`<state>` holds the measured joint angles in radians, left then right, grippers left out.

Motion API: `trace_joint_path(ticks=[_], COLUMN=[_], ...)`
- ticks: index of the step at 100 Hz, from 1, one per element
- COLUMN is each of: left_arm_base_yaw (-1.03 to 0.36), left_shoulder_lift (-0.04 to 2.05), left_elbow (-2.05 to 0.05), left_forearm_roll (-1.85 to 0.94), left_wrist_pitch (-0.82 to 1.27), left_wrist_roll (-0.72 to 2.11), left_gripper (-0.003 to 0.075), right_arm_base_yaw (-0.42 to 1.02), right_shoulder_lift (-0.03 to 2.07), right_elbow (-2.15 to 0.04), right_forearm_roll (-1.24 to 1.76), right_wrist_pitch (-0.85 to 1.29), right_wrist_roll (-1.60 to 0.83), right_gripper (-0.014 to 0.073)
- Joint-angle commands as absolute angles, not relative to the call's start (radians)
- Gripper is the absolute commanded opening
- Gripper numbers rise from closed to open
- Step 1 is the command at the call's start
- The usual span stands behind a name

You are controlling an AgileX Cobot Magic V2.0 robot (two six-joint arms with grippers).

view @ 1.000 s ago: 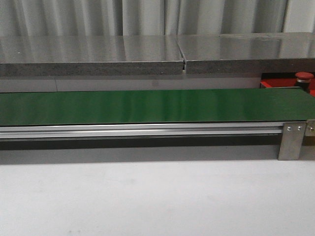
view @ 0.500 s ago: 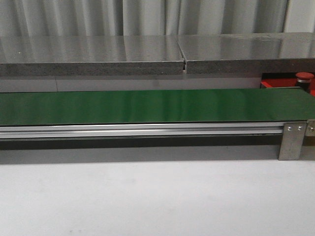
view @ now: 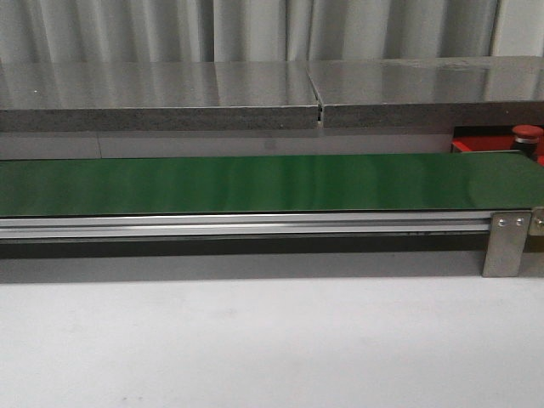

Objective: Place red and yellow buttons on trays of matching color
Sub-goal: 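Close the left gripper on the red button and lift it over the belt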

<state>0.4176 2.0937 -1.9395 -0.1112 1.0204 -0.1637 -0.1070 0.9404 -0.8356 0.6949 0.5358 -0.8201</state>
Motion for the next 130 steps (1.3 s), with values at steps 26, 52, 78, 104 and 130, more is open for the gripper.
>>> trace_joint_path(ticks=[26, 52, 78, 104, 130], left_arm_base_yaw=[0.322, 0.246, 0.212, 0.212, 0.212], left_shoulder_lift=[1.888, 1.807, 1.722, 1.724, 1.726], left_elbow=[-1.951, -1.783, -1.546, -1.423, -1.401], left_forearm_roll=[-0.1, -0.038, -0.087, -0.165, -0.165], left_wrist_pitch=[1.035, 0.983, 0.856, 0.787, 0.756], left_wrist_roll=[-0.115, -0.114, -0.114, -0.088, -0.088], left_gripper=[-0.0019, -0.0019, -0.0019, -0.0019, -0.0019], right_arm_base_yaw=[-0.106, -0.106, -0.106, -0.106, -0.106], right_shoulder_lift=[0.924, 0.924, 0.924, 0.924, 0.924], right_elbow=[-0.873, -0.873, -0.873, -0.873, -0.873], right_forearm_roll=[0.717, 0.717, 0.717, 0.717, 0.717], right_wrist_pitch=[0.489, 0.489, 0.489, 0.489, 0.489], right_wrist_roll=[-0.829, -0.829, -0.829, -0.829, -0.829], right_gripper=[-0.0068, -0.0068, -0.0068, -0.0068, -0.0068])
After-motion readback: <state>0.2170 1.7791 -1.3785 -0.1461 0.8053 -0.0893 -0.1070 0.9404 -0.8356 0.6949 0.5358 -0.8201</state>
